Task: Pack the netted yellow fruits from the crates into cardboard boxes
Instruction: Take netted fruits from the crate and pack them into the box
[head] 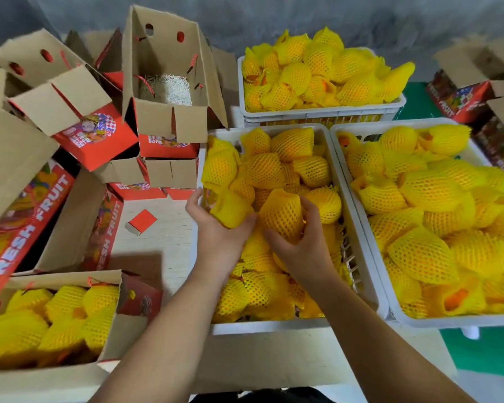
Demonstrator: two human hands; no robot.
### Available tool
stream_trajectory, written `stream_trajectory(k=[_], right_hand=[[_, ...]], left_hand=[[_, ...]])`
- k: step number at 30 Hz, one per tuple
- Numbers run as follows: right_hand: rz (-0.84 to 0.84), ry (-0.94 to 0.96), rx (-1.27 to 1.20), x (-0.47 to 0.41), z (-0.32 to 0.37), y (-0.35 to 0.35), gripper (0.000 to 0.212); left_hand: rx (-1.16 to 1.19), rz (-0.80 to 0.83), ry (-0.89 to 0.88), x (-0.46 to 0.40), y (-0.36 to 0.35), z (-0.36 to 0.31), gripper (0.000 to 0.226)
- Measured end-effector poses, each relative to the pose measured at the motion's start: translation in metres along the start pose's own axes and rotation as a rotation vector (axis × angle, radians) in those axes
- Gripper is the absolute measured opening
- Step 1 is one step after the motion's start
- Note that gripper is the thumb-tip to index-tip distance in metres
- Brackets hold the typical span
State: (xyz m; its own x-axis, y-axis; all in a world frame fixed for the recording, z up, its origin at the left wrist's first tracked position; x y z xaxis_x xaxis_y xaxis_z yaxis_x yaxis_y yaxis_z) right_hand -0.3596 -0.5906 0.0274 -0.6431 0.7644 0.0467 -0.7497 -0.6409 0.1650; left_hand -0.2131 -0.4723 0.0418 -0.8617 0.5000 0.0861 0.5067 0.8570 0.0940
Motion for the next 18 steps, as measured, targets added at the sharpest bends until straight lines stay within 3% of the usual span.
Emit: stream_trajectory(k=[3,7,10,15,18], right_hand=[[0.042,-0.1,-0.314,0.01,0.01,-0.014,0.076],[0.123,-0.109,-0.5,0.024,0.022,-0.044,0.068],[0.114,-0.081,-0.397,0.036,0.027,-0.061,0.066],[0.115,-0.009,-0.238,0.055,0.042,-0.108,0.073],[0.172,0.012,-0.231,0.069,0.053,-0.156,0.081]], left_hand=[[0.352,-0.035,0.327,0.015,0.002,0.002,0.108],[0.495,-0.043,0.483,0.026,0.008,0.013,0.102],[0.537,-0.036,0.475,0.033,0.025,0.017,0.093],[0.592,-0.016,0.331,0.036,0.079,0.012,0.055],[0.48,-0.083,0.263,0.034,0.136,0.01,0.054]])
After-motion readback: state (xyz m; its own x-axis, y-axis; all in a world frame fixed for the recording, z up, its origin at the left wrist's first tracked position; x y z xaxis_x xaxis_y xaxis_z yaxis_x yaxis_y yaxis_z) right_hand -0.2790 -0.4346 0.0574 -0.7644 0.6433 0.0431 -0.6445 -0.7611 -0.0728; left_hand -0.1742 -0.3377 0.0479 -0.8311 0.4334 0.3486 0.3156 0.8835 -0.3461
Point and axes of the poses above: each hand's wrist, its own x-axis away from the middle knuckle, its own y-axis out of the back of the hand, z = x × y, the point moved 6 cm from there along -x, towards the middle knuckle, and after that the axes turned 2 degrees about z, right-handed, at the moved point
